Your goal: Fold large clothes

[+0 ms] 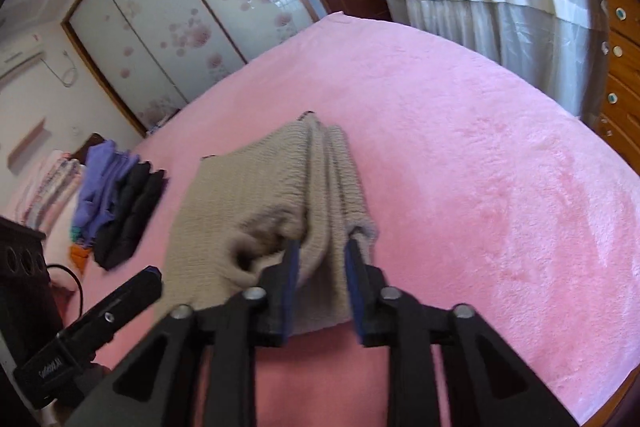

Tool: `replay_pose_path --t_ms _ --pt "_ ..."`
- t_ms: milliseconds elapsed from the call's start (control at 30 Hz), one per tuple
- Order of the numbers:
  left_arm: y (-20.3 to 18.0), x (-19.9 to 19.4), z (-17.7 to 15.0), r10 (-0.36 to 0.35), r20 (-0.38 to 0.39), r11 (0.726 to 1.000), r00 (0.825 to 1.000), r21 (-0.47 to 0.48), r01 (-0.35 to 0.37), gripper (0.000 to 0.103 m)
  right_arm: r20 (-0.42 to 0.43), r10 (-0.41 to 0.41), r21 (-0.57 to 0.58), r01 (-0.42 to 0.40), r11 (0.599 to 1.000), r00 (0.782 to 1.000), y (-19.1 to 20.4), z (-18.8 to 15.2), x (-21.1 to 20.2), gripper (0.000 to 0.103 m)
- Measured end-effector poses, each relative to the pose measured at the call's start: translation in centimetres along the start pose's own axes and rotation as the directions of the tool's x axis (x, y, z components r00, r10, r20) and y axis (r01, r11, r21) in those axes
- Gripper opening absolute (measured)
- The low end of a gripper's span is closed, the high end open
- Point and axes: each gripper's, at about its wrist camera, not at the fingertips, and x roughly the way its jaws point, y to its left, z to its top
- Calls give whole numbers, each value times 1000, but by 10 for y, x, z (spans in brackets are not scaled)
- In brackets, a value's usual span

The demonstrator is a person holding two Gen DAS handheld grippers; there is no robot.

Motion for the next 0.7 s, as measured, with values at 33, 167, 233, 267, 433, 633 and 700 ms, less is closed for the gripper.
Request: replay_pose_path --t_ms 33,167,233,267,433,633,700 --pt "13 -7 1 51 19 999 999 -16 -51 87 1 27 6 -27 1000 1000 3 2 -3 44" --pt "58 -9 -3 235 2 970 972 -70 -235 87 -31 101 6 -101 995 994 18 2 -1 66" --pt "81 -9 -10 261 -27 958 965 -118 -263 87 -75 95 25 -94 995 993 21 0 10 66" --pt "89 -7 -13 252 -37 957 967 -138 -255 87 -103 98 41 -94 995 990 21 -3 18 66" --pt "100 23 -26 233 -91 957 968 -158 -245 87 -211 85 80 -69 994 974 15 -10 62 64" --pt "89 41 -37 191 -87 967 978 -156 -203 87 -100 120 -165 -136 977 988 46 -2 52 16" --pt "86 46 -41 198 -73 968 977 -144 -207 88 -10 137 -291 -134 947 991 59 -2 33 15"
